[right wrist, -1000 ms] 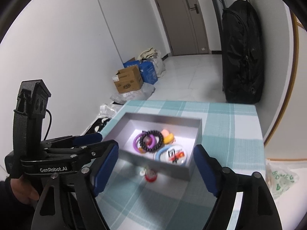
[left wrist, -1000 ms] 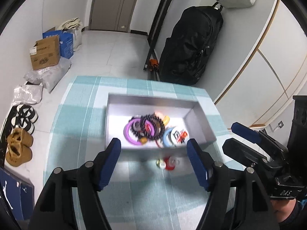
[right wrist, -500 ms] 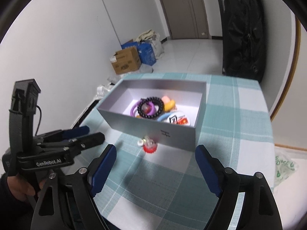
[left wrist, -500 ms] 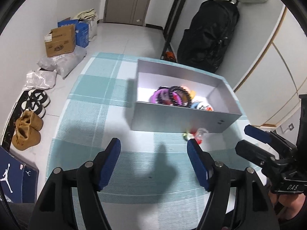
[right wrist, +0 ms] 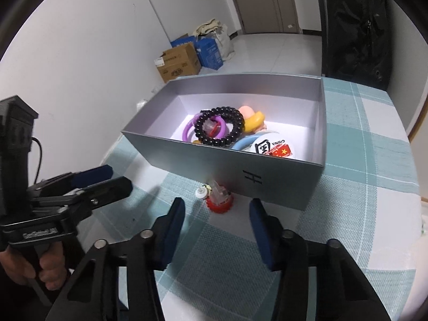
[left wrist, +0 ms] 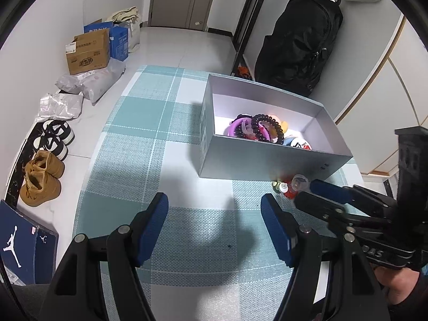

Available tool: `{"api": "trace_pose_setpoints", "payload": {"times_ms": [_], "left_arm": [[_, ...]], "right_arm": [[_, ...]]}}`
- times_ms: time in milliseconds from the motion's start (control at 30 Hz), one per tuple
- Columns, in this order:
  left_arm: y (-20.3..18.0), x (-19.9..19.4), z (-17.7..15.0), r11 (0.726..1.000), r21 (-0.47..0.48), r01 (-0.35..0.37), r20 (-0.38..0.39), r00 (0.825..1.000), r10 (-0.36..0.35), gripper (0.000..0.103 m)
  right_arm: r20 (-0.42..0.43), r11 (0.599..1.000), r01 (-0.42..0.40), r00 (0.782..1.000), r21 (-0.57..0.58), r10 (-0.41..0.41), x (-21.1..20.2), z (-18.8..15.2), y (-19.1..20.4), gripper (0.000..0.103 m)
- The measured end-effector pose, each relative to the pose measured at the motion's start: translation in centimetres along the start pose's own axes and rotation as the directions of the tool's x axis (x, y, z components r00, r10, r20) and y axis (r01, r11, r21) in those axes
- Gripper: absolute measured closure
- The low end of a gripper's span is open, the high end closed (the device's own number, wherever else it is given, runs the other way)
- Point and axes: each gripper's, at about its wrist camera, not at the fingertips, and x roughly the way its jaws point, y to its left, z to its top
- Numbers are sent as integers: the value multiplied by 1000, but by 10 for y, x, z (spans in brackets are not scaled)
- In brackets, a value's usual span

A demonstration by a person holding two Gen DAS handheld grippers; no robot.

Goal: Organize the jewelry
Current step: 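Lower the right gripper onto the small red pacifier and close, then grasp the small white pacifier with the left gripper while the right gripper holds the red one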

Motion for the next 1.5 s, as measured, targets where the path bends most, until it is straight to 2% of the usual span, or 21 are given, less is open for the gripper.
{"api": "trace_pose_setpoints", "payload": {"times_ms": [133, 200, 367, 733, 1100, 1500], "left_arm": [[1, 0, 2, 1000, 4, 6, -3, 1000, -6, 36], [2, 1, 2, 1000, 2, 13, -8, 1000, -13, 36], [3, 4, 2, 1000, -1, 20, -24, 1000, -20, 36], [-2, 7, 0, 1000, 10, 28, -45, 999, -28, 36], [-28, 19, -1, 994, 64, 85, -76, 994, -80, 36], [-53, 29, -6, 989, 142, 49, -84, 996, -37, 36]], "right_arm": [[5, 1000, -7, 1000, 16, 6, 1, 1, -3, 62], [-1, 1000, -14, 1000, 24, 14, 3, 2, -4, 72], [-8, 998, -31, 999, 48, 32, 6, 3, -6, 86], [-7, 995, -42, 999, 92, 43, -3, 2, -15, 87], [20, 991, -50, 999, 127, 48, -26, -3, -26, 88], [57, 983, -71, 996, 168, 62, -53, -14, -39, 88]]}}
